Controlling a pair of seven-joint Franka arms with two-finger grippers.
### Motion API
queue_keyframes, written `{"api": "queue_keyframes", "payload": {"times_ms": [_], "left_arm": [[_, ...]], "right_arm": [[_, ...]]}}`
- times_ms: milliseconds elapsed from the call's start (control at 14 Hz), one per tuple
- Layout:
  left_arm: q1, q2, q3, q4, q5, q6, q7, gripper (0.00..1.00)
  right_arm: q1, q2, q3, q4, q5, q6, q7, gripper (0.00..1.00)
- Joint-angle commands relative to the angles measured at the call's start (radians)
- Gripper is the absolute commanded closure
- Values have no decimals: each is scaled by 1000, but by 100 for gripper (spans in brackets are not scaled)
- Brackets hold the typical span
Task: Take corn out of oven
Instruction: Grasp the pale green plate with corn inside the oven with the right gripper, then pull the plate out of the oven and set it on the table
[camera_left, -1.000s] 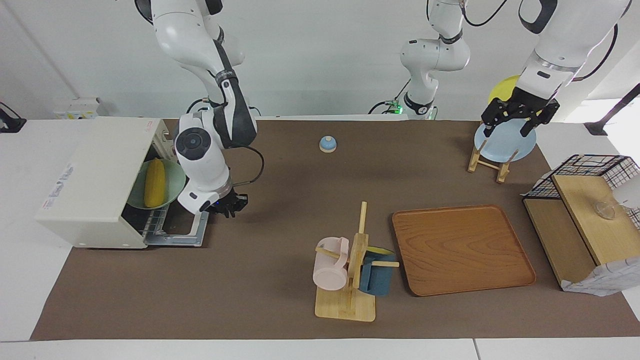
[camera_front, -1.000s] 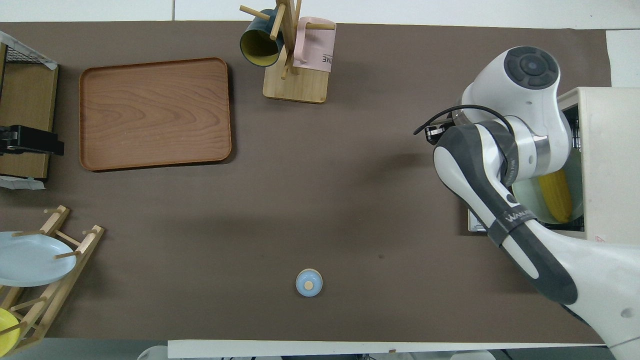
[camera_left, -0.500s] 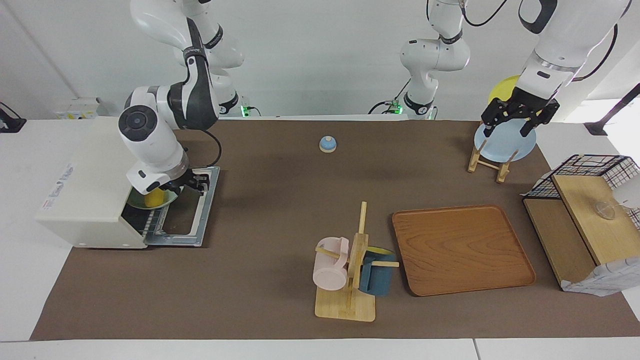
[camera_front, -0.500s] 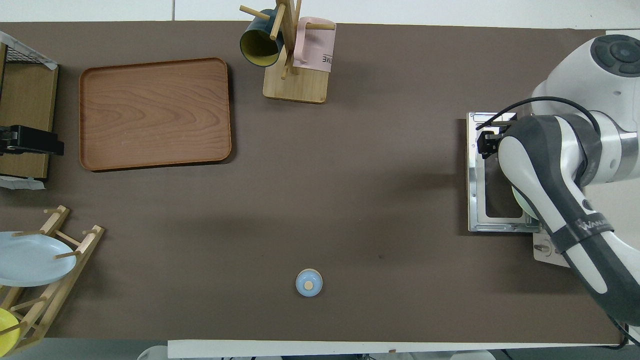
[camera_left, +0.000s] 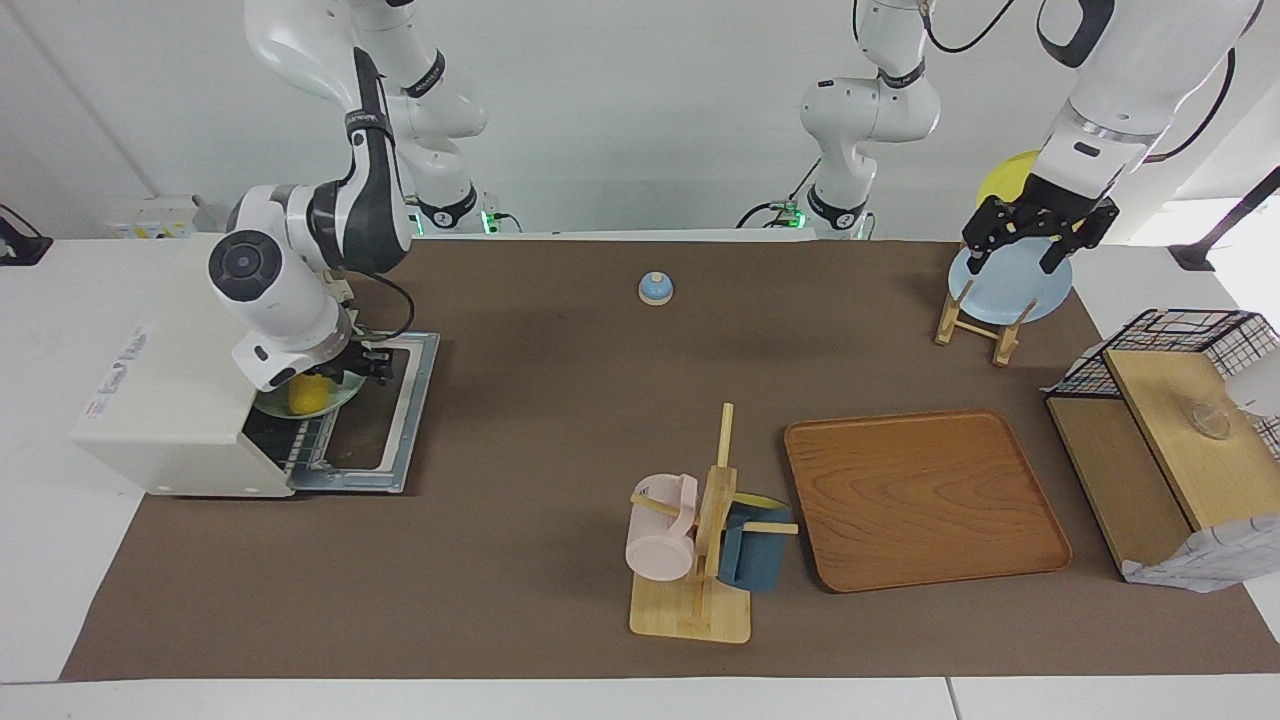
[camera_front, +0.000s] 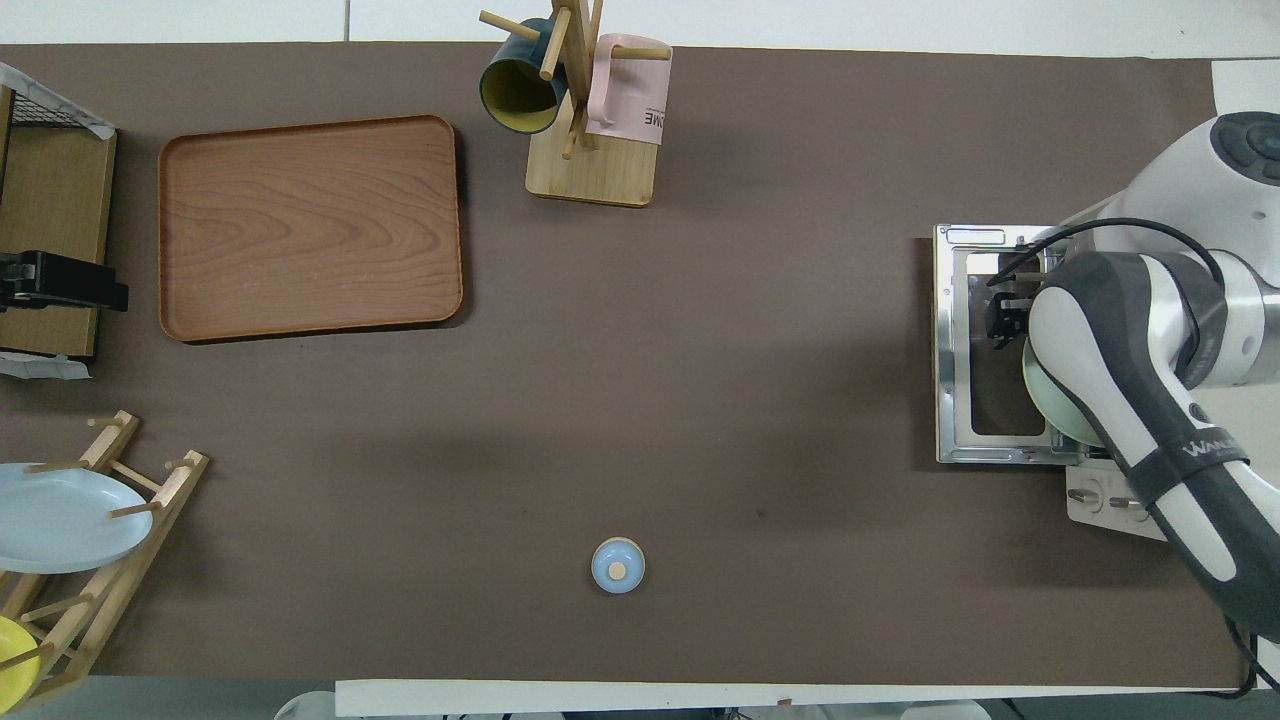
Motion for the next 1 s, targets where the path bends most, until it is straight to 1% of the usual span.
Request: {"api": "queue_keyframes", "payload": {"times_ms": [0, 71, 214, 286, 429, 500, 643, 714, 786, 857, 929], "left_arm": [[2, -6, 3, 4, 1, -23, 4, 0], [4, -6, 4, 4, 1, -29, 4, 0], [19, -6, 3, 4, 1, -48, 4, 0], [20, -6, 3, 4, 1, -48, 4, 0], [31, -8, 6, 4, 2, -61, 4, 0], [77, -16, 3, 4, 2, -106, 1, 0], [86, -32, 1, 4, 2, -134, 2, 0], [86, -36, 0, 5, 2, -132, 4, 0], [88, -36, 1, 7, 2, -135, 2, 0], [97, -43, 1, 5, 2, -140, 2, 0], [96, -46, 3, 4, 2, -135, 1, 0]], "right_arm": [[-17, -48, 9, -91, -10, 64, -15, 55], [-16, -49, 9, -91, -19, 64, -15, 64], [-7, -48, 11, -86, -61, 61, -28, 92], [4, -48, 12, -82, -68, 55, -29, 100], [64, -45, 11, -59, -117, 24, -21, 100], [97, -34, 12, -15, -127, -24, -9, 100], [197, 12, 12, 108, -127, -133, 68, 100], [267, 48, 12, 198, -127, -207, 136, 100], [350, 114, 12, 324, -125, -286, 225, 100], [418, 186, 12, 440, -124, -352, 300, 100], [500, 276, 14, 566, -116, -420, 380, 100]]}}
